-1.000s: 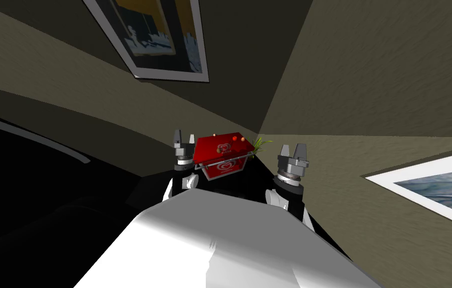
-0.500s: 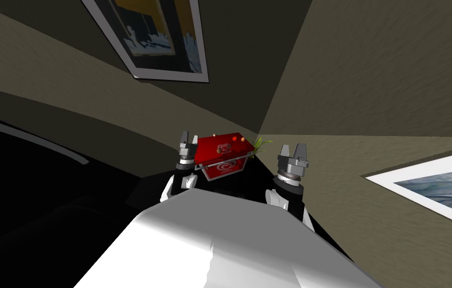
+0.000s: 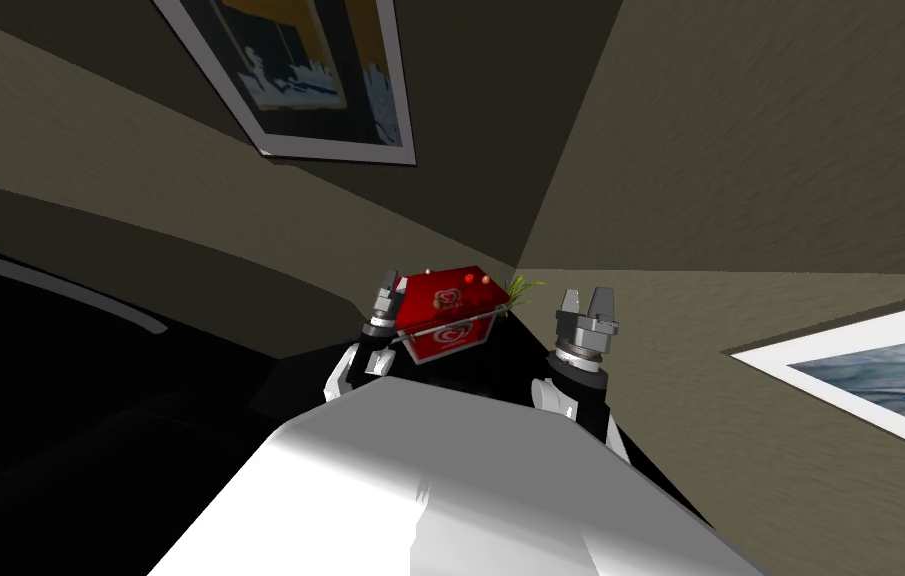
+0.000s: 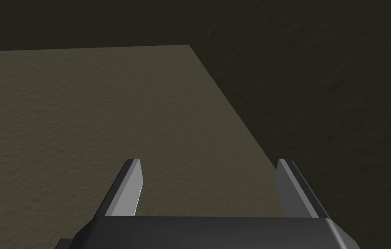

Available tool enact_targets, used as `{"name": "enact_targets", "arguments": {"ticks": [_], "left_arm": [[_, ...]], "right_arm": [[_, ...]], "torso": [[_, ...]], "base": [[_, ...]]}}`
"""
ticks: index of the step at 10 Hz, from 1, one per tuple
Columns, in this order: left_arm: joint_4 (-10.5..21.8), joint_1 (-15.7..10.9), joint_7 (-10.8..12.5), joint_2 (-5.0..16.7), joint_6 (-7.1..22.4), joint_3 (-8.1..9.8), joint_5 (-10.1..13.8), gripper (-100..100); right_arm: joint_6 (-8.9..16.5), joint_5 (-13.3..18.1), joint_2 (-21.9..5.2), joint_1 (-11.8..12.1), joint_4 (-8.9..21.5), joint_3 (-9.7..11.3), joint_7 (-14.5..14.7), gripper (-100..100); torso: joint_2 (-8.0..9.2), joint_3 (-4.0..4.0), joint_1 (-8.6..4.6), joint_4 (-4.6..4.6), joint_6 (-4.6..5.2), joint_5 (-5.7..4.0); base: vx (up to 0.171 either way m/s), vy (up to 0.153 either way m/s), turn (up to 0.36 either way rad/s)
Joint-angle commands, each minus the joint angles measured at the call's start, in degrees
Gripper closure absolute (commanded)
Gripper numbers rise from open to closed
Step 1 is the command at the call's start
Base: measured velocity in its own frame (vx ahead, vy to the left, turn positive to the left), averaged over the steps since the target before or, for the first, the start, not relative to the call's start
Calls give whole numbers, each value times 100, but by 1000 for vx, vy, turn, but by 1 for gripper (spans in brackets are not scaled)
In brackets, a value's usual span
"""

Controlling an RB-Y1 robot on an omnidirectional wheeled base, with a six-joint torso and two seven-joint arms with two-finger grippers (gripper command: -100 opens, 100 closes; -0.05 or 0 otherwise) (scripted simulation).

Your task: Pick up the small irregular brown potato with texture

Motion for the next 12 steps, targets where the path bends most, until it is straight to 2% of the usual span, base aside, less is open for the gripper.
{"name": "enact_targets", "arguments": {"ticks": [1,7,8,11,12], "left_arm": [[117,-46,-3,222,183,-63,-60,-100],[941,-400,-52,889,854,-272,-278,-100],[941,-400,-52,889,854,-272,-278,-100],[1424,-623,-94,1109,1267,-361,-368,-100],[1424,-623,-94,1109,1267,-361,-368,-100]], "right_arm": [[0,0,0,0,0,0,0,0],[0,0,0,0,0,0,0,0],[0,0,0,0,0,0,0,0],[0,0,0,0,0,0,0,0],[0,0,0,0,0,0,0,0]], "torso": [[0,0,0,0,0,0],[1,1,2,0,-1,0],[0,0,4,0,0,1],[5,3,-1,1,-1,0],[4,2,0,1,-1,0]], "base": [[35,16,-30],[33,20,-42],[20,18,-20],[18,13,-57],[16,12,-23]]}}
